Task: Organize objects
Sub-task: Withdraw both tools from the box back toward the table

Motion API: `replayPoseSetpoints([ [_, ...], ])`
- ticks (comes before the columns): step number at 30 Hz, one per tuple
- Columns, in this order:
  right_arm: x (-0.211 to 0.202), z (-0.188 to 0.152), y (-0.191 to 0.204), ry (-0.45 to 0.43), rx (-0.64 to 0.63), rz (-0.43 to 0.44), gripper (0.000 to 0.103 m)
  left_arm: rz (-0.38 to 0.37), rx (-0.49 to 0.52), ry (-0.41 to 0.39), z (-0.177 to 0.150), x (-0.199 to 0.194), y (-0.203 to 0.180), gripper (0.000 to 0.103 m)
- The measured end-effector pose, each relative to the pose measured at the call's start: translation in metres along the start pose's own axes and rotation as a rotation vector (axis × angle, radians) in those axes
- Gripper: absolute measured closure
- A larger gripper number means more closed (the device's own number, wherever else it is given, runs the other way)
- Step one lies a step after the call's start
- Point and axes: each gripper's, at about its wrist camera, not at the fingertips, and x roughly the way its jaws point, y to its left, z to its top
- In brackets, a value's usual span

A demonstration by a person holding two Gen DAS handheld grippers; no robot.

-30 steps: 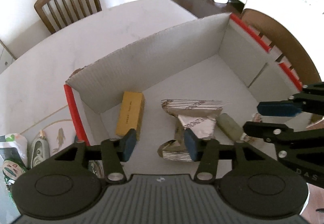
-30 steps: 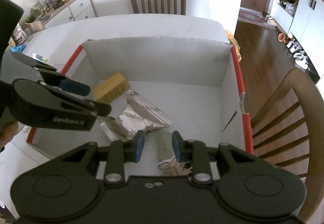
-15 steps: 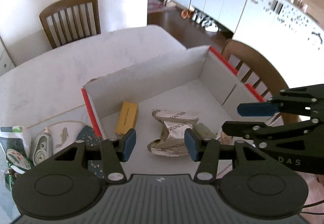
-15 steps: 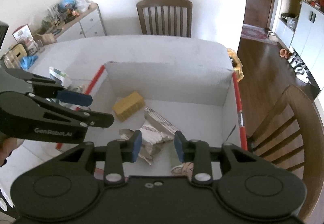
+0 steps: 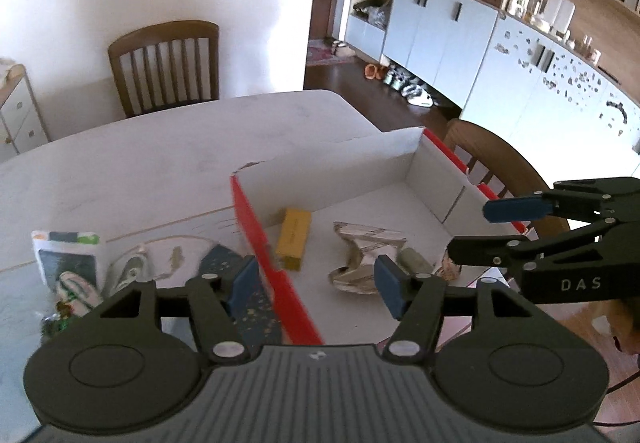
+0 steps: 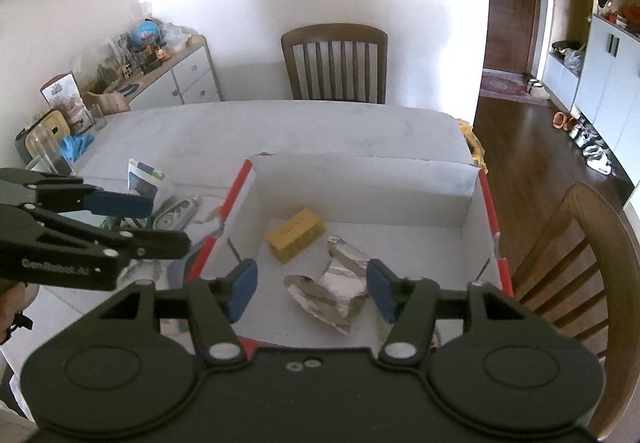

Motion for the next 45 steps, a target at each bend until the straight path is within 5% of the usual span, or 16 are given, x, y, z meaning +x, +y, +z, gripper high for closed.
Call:
replayPoseSetpoints([
  [4,-0.003,-0.001,0.014,-0.025,0.010,-0.002,0.025,0.002,-0.024,-0.019,-0.009,-0.012,0.020,0.029],
  [13,0.001,-0.004,0.050,-0.066,0.034,-0.005,0.001,0.033,-0.095,-0.033,-0.033,-0.034,0.073,0.021],
  [20,0.008,-0.005,0.084,-0.079,0.031,0.017,0.001,0.052,-0.113,-0.042,-0.052,-0.047,0.109,0.001],
  [45,0.065,-0.007,0.181,0.029,-0.027,0.009,0.001,0.032,-0.115,-0.007,-0.115,-0.036,0.209,0.000],
])
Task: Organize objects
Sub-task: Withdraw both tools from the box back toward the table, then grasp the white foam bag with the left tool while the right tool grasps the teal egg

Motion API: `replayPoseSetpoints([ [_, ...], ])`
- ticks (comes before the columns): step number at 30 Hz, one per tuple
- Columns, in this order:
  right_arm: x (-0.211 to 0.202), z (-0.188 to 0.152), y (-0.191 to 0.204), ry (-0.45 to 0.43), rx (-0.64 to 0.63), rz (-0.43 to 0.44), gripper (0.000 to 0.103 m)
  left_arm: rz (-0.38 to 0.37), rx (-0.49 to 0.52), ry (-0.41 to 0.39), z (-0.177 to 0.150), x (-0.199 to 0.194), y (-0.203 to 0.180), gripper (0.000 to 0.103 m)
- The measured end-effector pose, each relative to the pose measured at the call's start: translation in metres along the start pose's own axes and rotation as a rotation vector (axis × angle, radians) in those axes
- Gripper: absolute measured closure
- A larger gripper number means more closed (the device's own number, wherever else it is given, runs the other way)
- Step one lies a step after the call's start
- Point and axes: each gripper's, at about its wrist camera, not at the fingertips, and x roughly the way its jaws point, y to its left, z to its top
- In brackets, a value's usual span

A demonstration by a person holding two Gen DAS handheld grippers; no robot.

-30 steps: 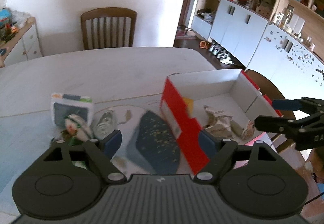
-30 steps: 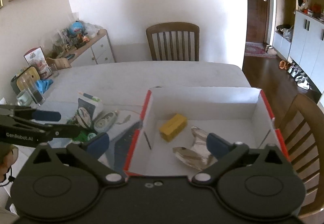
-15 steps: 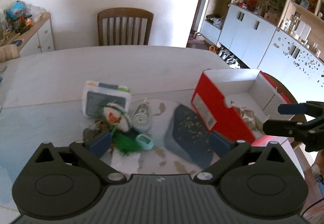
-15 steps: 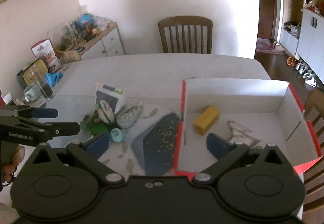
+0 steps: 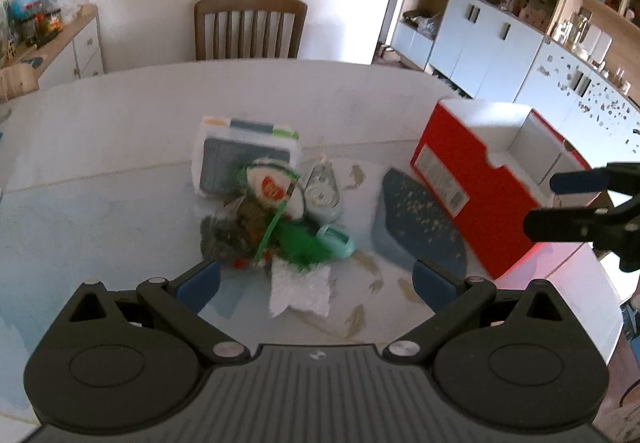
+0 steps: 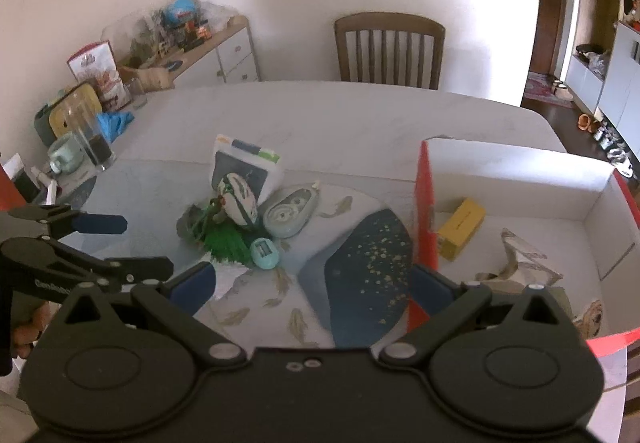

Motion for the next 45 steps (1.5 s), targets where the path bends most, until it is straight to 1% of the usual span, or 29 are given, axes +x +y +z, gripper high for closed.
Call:
replayPoseSetpoints([
  [4,0.016,0.003,0.004,0.026,-0.002,-0.002,0.001,0.007,0.011,0.007,-0.010,0.013,0.006,0.000],
  [8,0.036,0.006,0.007,0.057,-0.016,-0.012,0.001,0.031,0.030,0.021,-0.018,0.029,0.005,0.000],
  [16,0.078,0.007,0.008,0.134,-0.043,-0.011,0.005,0.028,0.056,0.052,-0.029,0.058,-0.001,0.000],
  [21,0.102,0.009,0.009,0.166,-0.076,0.006,0.015,0.055,0.068,0.068,-0.035,0.070,-0.003,0.000],
  [23,0.110,0.009,0.009,0.180,-0.086,0.013,0.016,0.063,0.075,0.078,-0.037,0.075,-0.004,0.000],
  [29,0.132,0.011,0.016,0.223,-0.131,0.037,0.020,0.079,0.055,0.074,-0.037,0.081,-0.003,0.000],
  [32,0.140,0.012,0.020,0.236,-0.154,0.027,0.021,0.083,0.043,0.062,-0.037,0.082,-0.002,0.000],
  [35,0.149,0.012,0.020,0.253,-0.160,0.024,0.027,0.089,0.064,0.054,-0.036,0.083,-0.006,0.001],
  [38,0.155,0.014,0.022,0.262,-0.165,0.035,0.030,0.089,0.069,0.048,-0.036,0.084,-0.008,0.002],
  [40,0.158,0.016,0.023,0.270,-0.169,0.051,0.030,0.101,0.072,0.047,-0.036,0.085,-0.010,0.008],
  [42,0.161,0.017,0.026,0.277,-0.176,0.062,0.032,0.118,0.061,0.056,-0.036,0.086,-0.011,0.022],
  [43,0.163,0.018,0.027,0.281,-0.180,0.066,0.033,0.123,0.059,0.061,-0.036,0.087,-0.011,0.025],
  [45,0.166,0.018,0.029,0.288,-0.181,0.078,0.039,0.140,0.071,0.059,-0.036,0.088,-0.012,0.032],
])
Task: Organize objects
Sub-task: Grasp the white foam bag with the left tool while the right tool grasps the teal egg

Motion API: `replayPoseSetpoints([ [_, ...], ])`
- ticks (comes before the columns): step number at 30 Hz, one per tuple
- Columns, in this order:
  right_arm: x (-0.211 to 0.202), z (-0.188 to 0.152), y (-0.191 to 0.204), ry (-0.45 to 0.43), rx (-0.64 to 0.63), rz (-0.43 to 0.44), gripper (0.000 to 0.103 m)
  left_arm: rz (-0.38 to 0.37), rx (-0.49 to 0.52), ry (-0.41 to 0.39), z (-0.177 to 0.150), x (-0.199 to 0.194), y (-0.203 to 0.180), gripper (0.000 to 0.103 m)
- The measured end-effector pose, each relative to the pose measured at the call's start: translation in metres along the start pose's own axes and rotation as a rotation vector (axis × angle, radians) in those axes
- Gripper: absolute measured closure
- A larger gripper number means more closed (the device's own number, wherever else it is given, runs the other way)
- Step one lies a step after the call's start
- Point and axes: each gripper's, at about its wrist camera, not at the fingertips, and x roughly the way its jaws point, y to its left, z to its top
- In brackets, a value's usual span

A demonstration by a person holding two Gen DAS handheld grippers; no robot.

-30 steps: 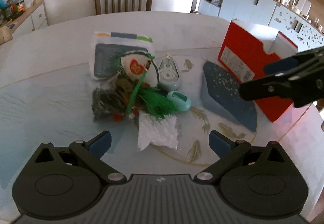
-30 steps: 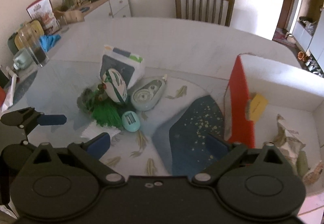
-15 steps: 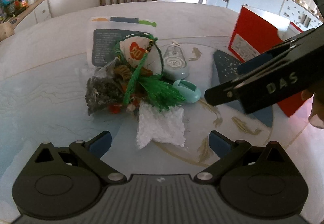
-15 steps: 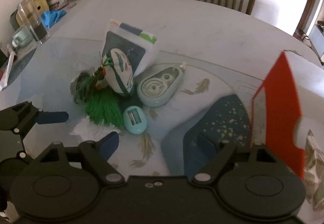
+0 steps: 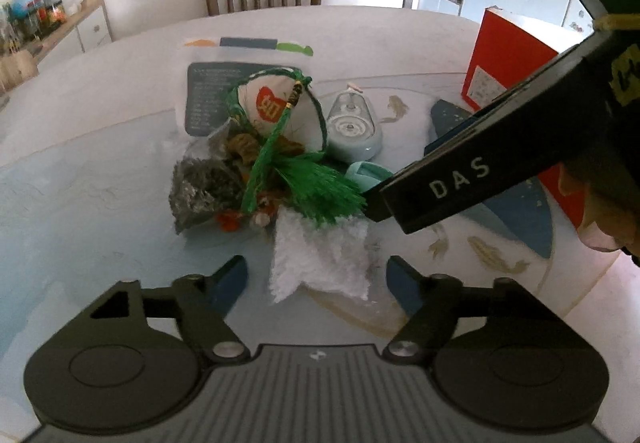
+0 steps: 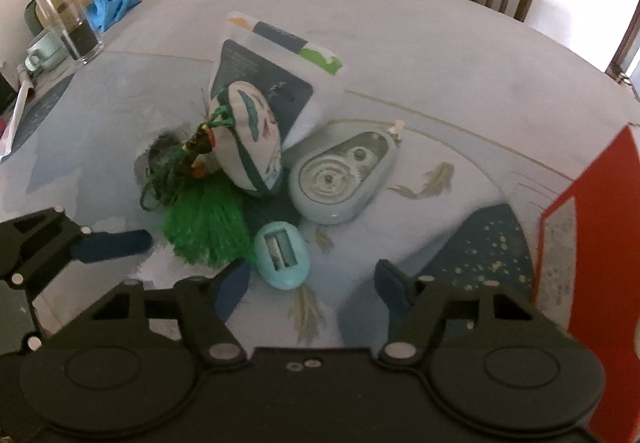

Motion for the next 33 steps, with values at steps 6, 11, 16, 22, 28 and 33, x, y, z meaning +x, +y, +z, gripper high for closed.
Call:
replayPoseSetpoints([
  [6,0.006,0.004,0.002,0.015,-0.004,0.020,0.043,0.008,0.023,0.003,0.002,0.000,-0.002,0.045],
  [11,0.006,0.006,0.004,0.016,-0.010,0.038,0.056,0.004,0.028,0.007,0.005,0.001,-0.003,0.058],
  [16,0.004,0.005,0.004,0.019,0.013,0.060,0.067,-0.008,0.005,0.011,0.007,-0.001,0.000,0.066],
  [22,-0.008,0.000,0.003,-0.006,0.028,0.094,0.085,-0.015,-0.004,0.006,0.006,-0.005,0.001,0.073],
  [28,-0.018,-0.010,0.002,-0.021,0.046,0.094,0.103,-0.016,-0.023,0.009,0.003,-0.010,0.004,0.074],
  [33,-0.024,-0.025,-0.003,-0.015,0.061,0.079,0.092,-0.023,-0.043,0.014,-0.001,-0.015,0.005,0.074],
])
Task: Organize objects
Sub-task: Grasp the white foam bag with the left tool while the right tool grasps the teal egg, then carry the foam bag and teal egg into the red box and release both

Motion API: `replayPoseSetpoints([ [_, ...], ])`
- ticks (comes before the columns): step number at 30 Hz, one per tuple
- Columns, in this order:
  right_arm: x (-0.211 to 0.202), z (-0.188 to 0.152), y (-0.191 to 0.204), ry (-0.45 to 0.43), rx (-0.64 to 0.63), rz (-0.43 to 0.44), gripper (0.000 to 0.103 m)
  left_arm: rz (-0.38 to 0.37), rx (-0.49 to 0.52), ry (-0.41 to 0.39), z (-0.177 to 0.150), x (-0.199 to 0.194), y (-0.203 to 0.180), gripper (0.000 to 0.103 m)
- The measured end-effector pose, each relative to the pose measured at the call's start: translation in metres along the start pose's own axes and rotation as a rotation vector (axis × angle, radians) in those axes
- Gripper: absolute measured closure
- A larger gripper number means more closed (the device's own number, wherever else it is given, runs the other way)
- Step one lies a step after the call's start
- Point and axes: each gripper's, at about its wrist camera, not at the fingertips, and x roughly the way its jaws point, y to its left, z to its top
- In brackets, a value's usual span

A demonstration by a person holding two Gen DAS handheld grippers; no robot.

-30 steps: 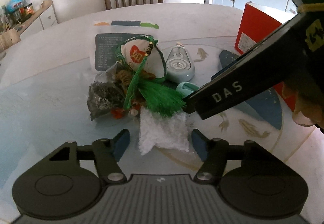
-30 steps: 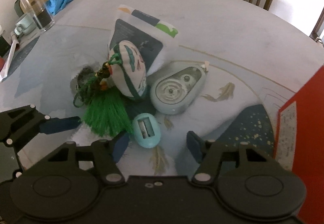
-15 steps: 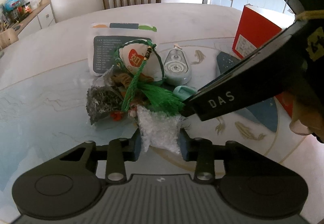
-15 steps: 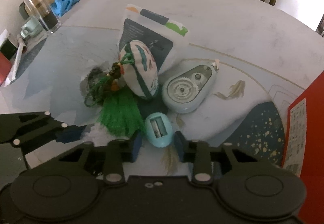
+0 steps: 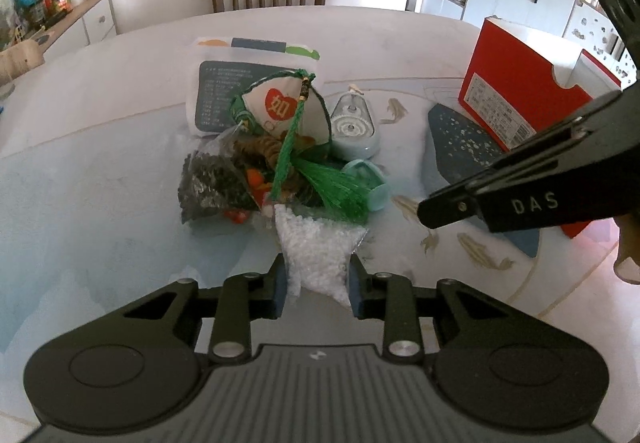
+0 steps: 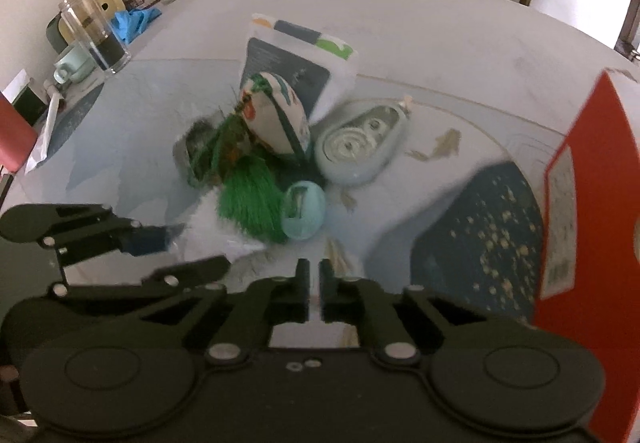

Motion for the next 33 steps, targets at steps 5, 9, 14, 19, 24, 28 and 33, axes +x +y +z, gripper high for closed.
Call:
replayPoseSetpoints([
  [5,-0.006,0.004,-0.011,-0.037,0.052,-0.013,0.082,-0.013,0.009,0.008,-0.006,-0.005,-0.003,0.074],
  [9,-0.003,0.017,-0.015,-0.057,0.077,-0.013,0.079,-0.019,0.019,0.012,-0.012,-0.010,-0.004,0.074],
  [14,0.011,0.026,-0.013,-0.046,0.089,-0.003,0.076,-0.024,0.021,0.014,-0.016,-0.013,-0.002,0.074],
  [19,0.022,0.029,-0.004,-0.022,0.069,0.005,0.075,-0.032,0.022,0.015,-0.018,-0.014,0.000,0.074],
  [24,0.024,0.031,0.001,-0.031,0.068,0.013,0.074,-0.039,0.025,0.016,-0.018,-0.013,0.001,0.074],
  [28,0.026,0.033,0.003,-0.024,0.080,0.034,0.076,-0.043,0.019,0.017,-0.017,-0.012,0.002,0.074],
  [33,0.024,0.032,0.004,-0.021,0.098,0.062,0.088,-0.043,0.020,0.017,-0.017,-0.012,0.001,0.074],
])
